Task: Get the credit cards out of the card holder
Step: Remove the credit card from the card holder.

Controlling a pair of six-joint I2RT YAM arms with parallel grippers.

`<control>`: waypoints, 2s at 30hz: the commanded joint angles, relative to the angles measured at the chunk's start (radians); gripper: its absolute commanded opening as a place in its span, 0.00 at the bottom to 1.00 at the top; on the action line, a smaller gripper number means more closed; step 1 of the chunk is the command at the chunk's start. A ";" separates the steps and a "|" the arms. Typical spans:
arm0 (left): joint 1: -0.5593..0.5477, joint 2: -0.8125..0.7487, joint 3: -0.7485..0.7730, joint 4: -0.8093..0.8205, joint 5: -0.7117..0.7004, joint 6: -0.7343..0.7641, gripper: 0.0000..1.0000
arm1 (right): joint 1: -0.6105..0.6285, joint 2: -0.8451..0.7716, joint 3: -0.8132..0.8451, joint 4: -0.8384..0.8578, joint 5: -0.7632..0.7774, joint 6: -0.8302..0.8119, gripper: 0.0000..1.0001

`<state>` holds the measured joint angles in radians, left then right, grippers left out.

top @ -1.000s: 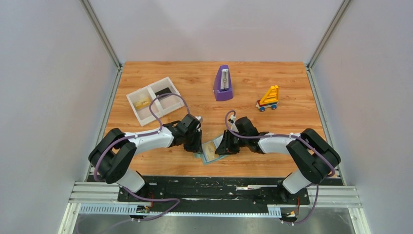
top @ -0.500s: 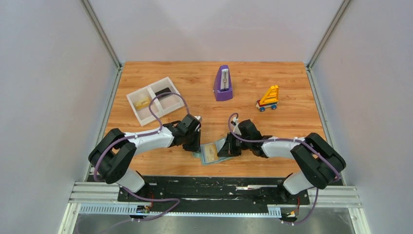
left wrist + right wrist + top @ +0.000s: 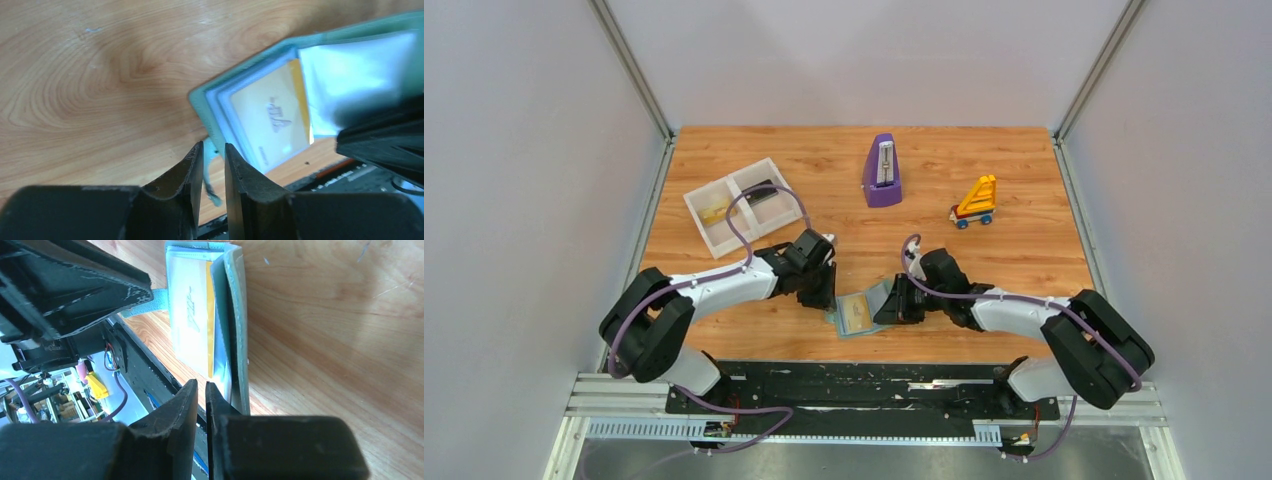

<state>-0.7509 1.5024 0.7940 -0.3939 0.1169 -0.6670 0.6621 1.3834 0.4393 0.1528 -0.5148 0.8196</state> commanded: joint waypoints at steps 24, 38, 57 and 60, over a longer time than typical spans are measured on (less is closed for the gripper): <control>0.004 -0.002 -0.076 0.139 0.073 -0.009 0.28 | -0.044 0.208 0.164 -0.006 -0.030 -0.053 0.23; 0.004 0.000 -0.050 0.095 0.062 -0.017 0.27 | -0.065 0.235 0.111 0.119 -0.099 -0.040 0.23; 0.004 -0.006 0.006 0.109 0.103 -0.055 0.31 | -0.065 0.274 0.093 0.174 -0.129 -0.037 0.23; 0.003 0.019 0.004 0.124 0.113 -0.054 0.31 | -0.068 0.274 0.086 0.181 -0.127 -0.038 0.22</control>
<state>-0.7502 1.4921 0.7803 -0.3153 0.2096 -0.7124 0.6006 1.6463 0.5385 0.2844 -0.6315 0.7883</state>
